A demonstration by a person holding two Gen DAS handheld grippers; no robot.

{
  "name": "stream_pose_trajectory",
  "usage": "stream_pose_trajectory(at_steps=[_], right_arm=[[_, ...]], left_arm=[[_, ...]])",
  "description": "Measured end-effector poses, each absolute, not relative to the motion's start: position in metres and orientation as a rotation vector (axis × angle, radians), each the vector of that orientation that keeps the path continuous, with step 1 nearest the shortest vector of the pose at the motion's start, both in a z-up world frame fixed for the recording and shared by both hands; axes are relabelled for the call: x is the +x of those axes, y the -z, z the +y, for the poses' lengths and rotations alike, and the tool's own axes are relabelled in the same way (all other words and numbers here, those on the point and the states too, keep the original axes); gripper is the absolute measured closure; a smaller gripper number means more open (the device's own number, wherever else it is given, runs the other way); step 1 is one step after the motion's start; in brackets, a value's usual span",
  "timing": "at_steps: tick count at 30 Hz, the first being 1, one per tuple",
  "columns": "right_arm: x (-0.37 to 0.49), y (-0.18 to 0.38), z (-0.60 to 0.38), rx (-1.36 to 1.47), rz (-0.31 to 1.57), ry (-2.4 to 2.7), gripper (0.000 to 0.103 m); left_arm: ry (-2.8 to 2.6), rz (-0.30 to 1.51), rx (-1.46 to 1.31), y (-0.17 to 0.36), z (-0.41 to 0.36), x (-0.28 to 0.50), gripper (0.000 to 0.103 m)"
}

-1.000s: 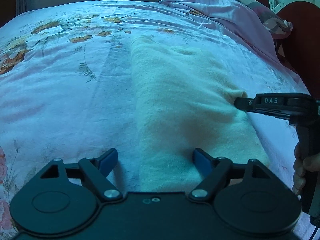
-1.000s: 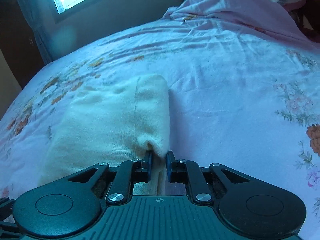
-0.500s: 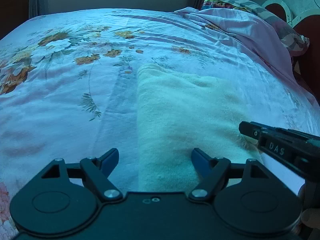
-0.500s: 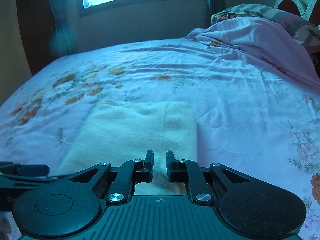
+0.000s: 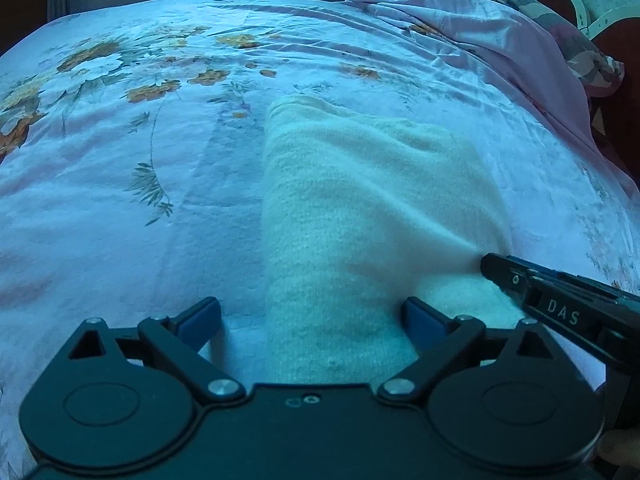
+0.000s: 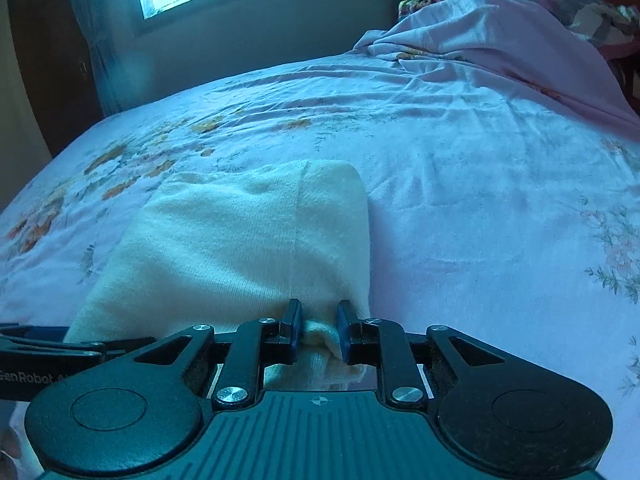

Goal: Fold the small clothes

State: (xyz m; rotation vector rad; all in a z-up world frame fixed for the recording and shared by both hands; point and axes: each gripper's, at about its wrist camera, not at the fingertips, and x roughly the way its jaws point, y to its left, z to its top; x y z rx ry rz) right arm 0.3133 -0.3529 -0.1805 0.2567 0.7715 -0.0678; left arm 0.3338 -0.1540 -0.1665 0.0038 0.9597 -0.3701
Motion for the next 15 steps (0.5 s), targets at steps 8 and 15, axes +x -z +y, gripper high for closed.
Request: stream_pose_trajectory(at_steps=[8,15], right_arm=[[0.295,0.151,-0.353,0.253,0.677,0.102,0.032],[0.335,0.173,-0.352,0.106,0.798,0.154,0.051]], left_arm=[[0.383,0.930,0.017,0.156,-0.156,0.335,0.014],[0.355,0.958,0.028,0.162,-0.167,0.363,0.013]])
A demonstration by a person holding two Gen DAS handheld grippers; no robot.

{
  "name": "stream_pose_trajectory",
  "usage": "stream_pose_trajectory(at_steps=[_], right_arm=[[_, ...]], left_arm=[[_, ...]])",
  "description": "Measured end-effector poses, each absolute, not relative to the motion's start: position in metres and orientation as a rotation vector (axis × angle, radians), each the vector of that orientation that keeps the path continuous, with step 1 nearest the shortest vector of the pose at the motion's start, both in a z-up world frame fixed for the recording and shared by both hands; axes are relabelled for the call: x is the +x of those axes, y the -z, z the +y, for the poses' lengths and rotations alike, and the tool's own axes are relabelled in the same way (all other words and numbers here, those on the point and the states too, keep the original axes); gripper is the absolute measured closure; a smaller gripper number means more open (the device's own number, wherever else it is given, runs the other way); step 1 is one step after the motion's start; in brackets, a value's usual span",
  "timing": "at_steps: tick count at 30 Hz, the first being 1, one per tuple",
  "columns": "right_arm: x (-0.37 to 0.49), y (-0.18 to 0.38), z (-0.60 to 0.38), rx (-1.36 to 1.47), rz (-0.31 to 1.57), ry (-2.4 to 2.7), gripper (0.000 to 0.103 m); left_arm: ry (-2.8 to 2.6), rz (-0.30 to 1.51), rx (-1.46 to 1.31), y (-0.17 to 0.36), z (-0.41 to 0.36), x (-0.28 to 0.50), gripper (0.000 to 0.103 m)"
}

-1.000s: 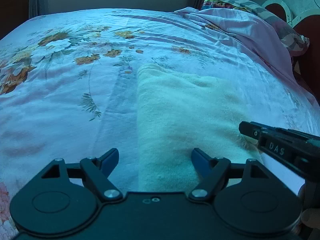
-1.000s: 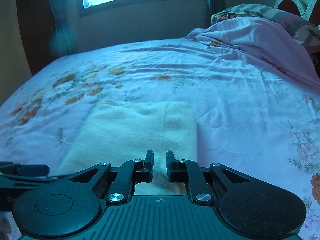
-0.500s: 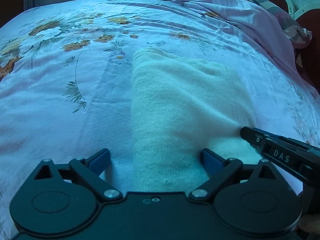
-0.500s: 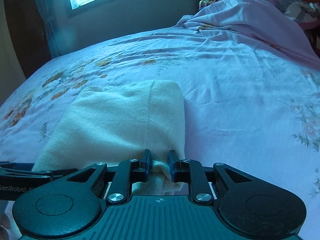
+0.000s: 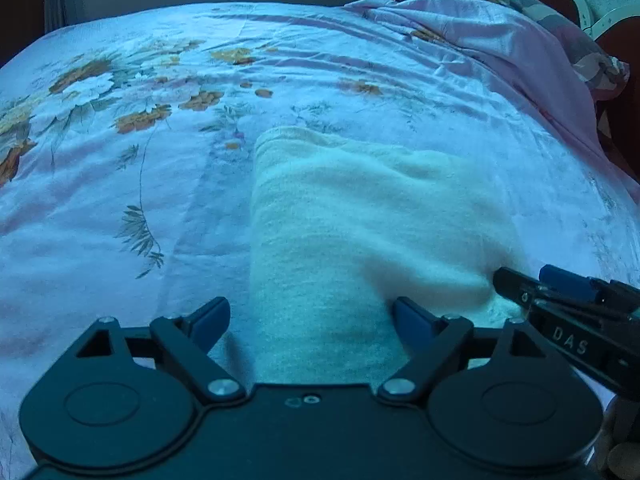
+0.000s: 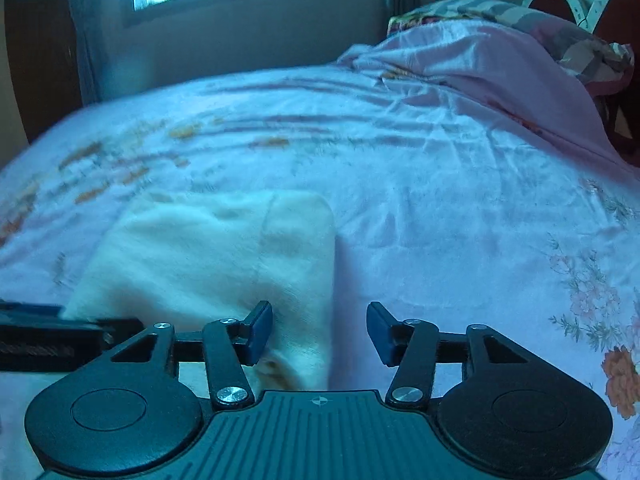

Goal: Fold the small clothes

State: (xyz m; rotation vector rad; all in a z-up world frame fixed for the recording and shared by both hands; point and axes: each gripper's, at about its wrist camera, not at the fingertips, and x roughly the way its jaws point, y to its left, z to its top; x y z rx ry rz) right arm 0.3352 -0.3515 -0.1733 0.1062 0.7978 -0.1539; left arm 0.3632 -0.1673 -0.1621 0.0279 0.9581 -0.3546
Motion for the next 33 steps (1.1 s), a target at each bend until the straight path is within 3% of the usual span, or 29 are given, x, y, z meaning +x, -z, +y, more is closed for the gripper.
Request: stream_pose_trajectory(at_steps=[9,12,14,17,33], right_arm=[[0.372,0.159,-0.364,0.175,0.731,0.127,0.051],[0.398,0.181,-0.361,0.126,0.840,0.139,0.051],[0.400,0.189,-0.367,0.141,0.841,0.150,0.041],[0.397,0.188,-0.370,0.145,0.848,0.151,0.040],[0.264,0.153,-0.347,0.336,0.794,0.085,0.040]], left_arm=[[0.334,0.959,-0.036,0.158,-0.171,0.405,0.019],[0.311,0.980,-0.033,0.167,-0.174,0.420,0.016],[0.311,0.979,-0.021,0.173,-0.174,0.421,0.012],[0.314,0.969,0.007,0.171,-0.175,0.415,0.012],[0.396,1.011,-0.083,0.161,-0.134,0.314,0.012]])
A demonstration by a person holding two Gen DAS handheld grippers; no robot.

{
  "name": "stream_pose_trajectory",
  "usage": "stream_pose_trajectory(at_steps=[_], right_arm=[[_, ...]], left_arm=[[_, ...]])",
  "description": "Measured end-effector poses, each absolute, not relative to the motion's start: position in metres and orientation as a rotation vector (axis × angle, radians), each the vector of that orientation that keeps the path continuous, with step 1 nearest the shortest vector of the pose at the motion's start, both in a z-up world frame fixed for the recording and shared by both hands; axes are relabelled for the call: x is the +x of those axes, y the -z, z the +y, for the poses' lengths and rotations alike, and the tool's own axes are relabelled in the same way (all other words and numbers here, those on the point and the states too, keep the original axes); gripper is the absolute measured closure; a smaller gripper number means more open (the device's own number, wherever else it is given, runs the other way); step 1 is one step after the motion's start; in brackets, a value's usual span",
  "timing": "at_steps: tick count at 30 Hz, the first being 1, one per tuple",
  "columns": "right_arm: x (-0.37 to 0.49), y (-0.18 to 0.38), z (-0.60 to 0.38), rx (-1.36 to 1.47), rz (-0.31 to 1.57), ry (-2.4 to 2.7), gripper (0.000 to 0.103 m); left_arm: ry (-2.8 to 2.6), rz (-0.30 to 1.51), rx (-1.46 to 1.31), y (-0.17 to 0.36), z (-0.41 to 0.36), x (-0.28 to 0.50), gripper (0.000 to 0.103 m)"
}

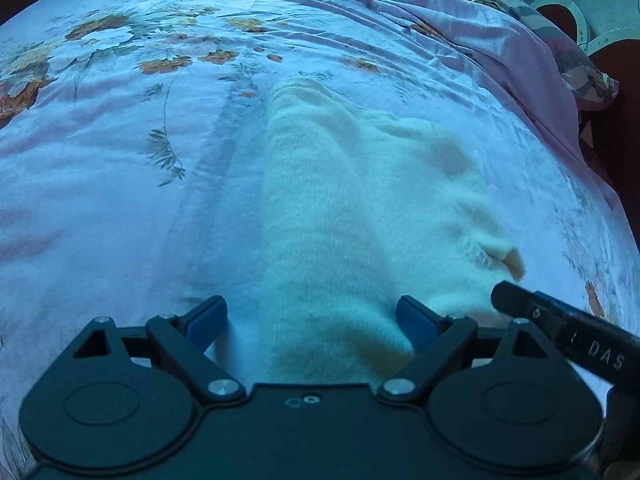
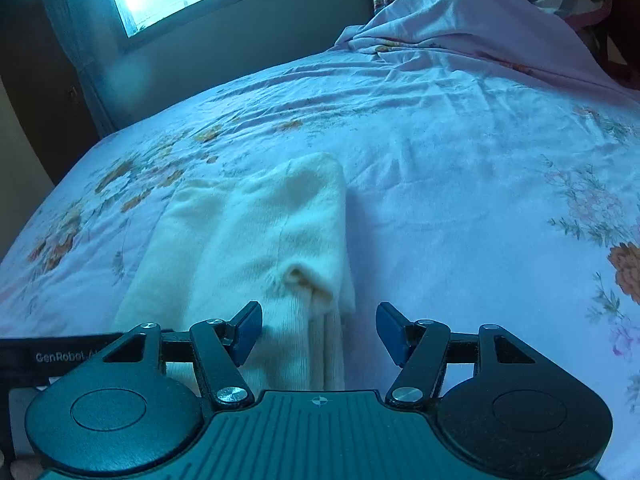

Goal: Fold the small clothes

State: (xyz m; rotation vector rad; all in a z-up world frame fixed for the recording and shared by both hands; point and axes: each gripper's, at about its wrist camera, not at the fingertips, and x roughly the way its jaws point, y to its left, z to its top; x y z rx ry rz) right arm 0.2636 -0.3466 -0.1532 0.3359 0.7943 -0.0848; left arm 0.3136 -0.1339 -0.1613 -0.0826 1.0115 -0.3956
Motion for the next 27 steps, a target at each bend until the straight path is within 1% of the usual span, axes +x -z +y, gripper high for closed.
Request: stream_pose_trajectory(at_steps=[3,7,8,9,10,11,12,16,18,19,20,23,25,27], right_arm=[[0.240,0.159,-0.339,0.303,0.818,0.078,0.040],[0.207,0.152,-0.332,0.283,0.785,0.074,0.041],[0.203,0.153,-0.330,0.288,0.792,0.059,0.043],[0.199,0.152,-0.327,0.276,0.792,0.057,0.048],[0.196,0.151,-0.324,0.265,0.791,0.047,0.058],[0.195,0.151,-0.322,0.266,0.791,0.038,0.064],[0.194,0.149,-0.321,0.274,0.786,0.029,0.066],[0.200,0.155,-0.318,0.302,0.832,-0.008,0.066],[0.200,0.155,-0.317,0.312,0.829,-0.019,0.078],[0.200,0.154,-0.315,0.302,0.830,-0.026,0.089],[0.199,0.153,-0.312,0.282,0.829,-0.030,0.092],[0.200,0.155,-0.311,0.251,0.838,-0.037,0.095],[0.197,0.148,-0.315,0.249,0.812,-0.033,0.097],[0.192,0.143,-0.312,0.179,0.784,-0.026,0.098]], left_arm=[[0.403,1.023,-0.084,0.161,-0.132,0.301,0.012],[0.410,1.010,-0.057,0.160,-0.129,0.285,0.012],[0.406,1.009,-0.061,0.160,-0.127,0.282,0.012],[0.404,1.009,-0.067,0.160,-0.126,0.281,0.012],[0.403,1.009,-0.073,0.159,-0.124,0.279,0.013],[0.401,1.009,-0.075,0.158,-0.123,0.278,0.014],[0.399,1.008,-0.073,0.157,-0.122,0.276,0.014],[0.392,1.006,-0.056,0.157,-0.120,0.273,0.014],[0.389,1.000,-0.048,0.157,-0.120,0.271,0.014],[0.388,0.999,-0.047,0.157,-0.119,0.270,0.014],[0.387,0.998,-0.046,0.157,-0.119,0.270,0.014],[0.385,1.001,-0.043,0.157,-0.120,0.270,0.014],[0.385,1.001,-0.048,0.155,-0.120,0.270,0.015],[0.392,0.994,-0.049,0.154,-0.122,0.269,0.015]])
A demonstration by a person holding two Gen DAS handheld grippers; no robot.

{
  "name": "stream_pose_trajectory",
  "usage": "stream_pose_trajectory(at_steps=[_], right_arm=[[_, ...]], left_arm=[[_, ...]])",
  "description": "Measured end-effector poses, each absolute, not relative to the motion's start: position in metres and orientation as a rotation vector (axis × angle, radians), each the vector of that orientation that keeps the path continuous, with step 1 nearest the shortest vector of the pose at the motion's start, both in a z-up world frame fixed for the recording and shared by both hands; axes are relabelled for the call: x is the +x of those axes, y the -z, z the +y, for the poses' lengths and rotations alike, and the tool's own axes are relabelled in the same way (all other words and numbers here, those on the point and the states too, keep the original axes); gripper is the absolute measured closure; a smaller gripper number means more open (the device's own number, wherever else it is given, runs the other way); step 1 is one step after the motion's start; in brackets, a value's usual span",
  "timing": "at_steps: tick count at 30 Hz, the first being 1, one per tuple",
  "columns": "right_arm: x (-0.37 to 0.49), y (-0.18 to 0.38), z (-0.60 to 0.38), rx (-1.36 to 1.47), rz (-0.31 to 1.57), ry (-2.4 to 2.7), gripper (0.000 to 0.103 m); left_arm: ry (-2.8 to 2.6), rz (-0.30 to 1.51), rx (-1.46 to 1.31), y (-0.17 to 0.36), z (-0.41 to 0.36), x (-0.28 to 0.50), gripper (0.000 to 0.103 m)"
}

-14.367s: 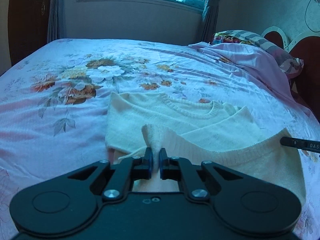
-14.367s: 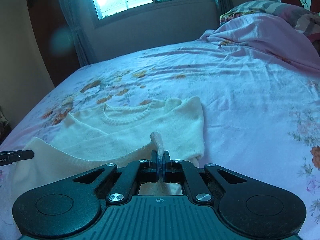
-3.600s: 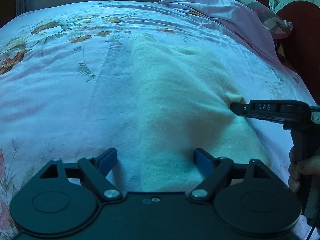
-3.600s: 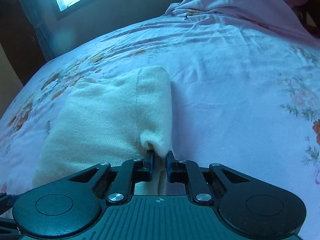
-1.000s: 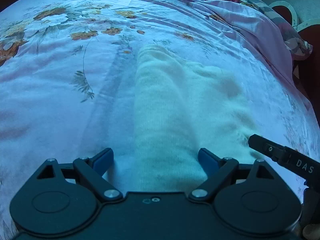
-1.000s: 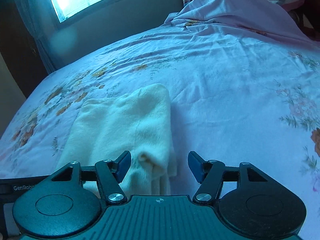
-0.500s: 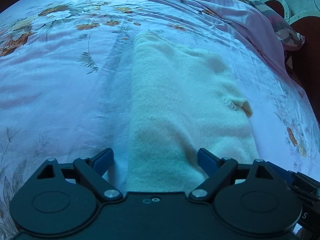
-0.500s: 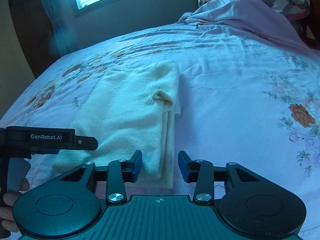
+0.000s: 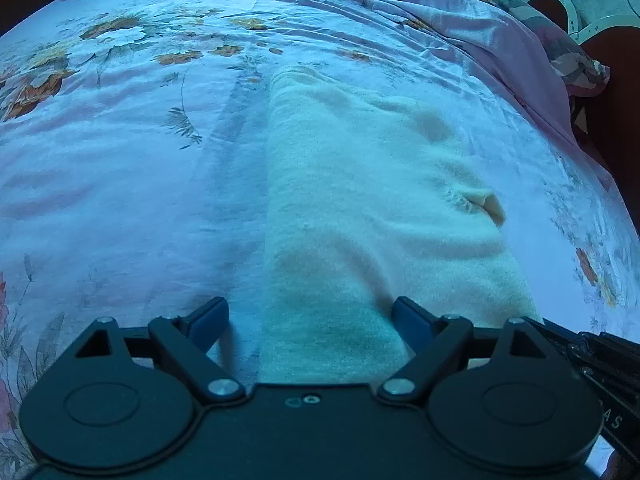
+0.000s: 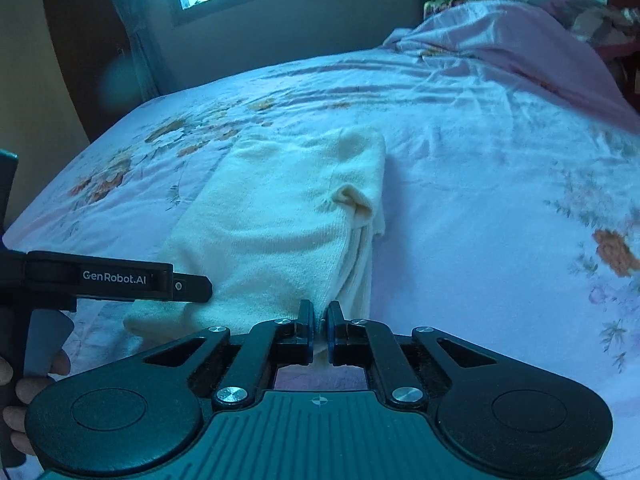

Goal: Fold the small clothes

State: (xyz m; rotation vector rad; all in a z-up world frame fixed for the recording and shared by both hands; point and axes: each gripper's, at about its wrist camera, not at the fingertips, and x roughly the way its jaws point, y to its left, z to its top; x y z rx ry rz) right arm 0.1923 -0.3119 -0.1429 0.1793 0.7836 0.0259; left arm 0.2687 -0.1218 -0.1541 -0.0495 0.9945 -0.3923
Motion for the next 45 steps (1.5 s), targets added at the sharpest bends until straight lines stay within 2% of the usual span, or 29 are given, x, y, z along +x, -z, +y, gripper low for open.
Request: stream_pose_trajectory(at_steps=[3,7,9,10,11,12,13,25,30,31,32,34,35,38,45], right_arm=[[0.195,0.171,-0.308,0.096,0.861,-0.008,0.099],[0.194,0.163,-0.310,0.132,0.838,-0.007,0.098],[0.194,0.155,-0.320,0.220,0.821,-0.013,0.093],[0.195,0.152,-0.324,0.259,0.814,-0.013,0.079],[0.196,0.149,-0.329,0.294,0.804,-0.015,0.051],[0.199,0.145,-0.332,0.319,0.794,-0.005,0.037],[0.202,0.143,-0.335,0.334,0.783,0.007,0.027],[0.285,0.157,-0.366,0.513,0.819,0.020,0.028],[0.311,0.177,-0.374,0.559,0.843,-0.004,0.028],[0.313,0.179,-0.376,0.572,0.837,-0.005,0.028],[0.315,0.181,-0.376,0.577,0.834,-0.009,0.039],[0.320,0.185,-0.374,0.585,0.838,-0.011,0.062],[0.321,0.186,-0.376,0.617,0.840,-0.021,0.070],[0.321,0.182,-0.372,0.611,0.834,-0.033,0.075],[0.306,0.141,-0.351,0.546,0.706,-0.100,0.077]], left_arm=[[0.395,1.007,-0.028,0.158,-0.128,0.269,0.014],[0.395,1.000,-0.020,0.158,-0.127,0.269,0.014],[0.394,1.002,-0.024,0.157,-0.125,0.271,0.014],[0.392,1.001,-0.028,0.156,-0.124,0.273,0.014],[0.390,0.999,-0.031,0.154,-0.124,0.274,0.014],[0.388,0.996,-0.034,0.153,-0.123,0.276,0.014],[0.386,0.994,-0.038,0.152,-0.122,0.277,0.014],[0.416,1.013,-0.137,0.154,-0.119,0.330,0.018],[0.469,1.052,-0.211,0.167,-0.121,0.348,0.027],[0.482,1.059,-0.228,0.169,-0.123,0.351,0.034],[0.496,1.067,-0.248,0.171,-0.124,0.353,0.042],[0.493,1.079,-0.271,0.174,-0.126,0.355,0.046],[0.491,1.078,-0.270,0.173,-0.127,0.354,0.050],[0.472,1.058,-0.279,0.166,-0.126,0.351,0.064],[0.429,0.929,-0.220,0.131,-0.116,0.328,0.077]])
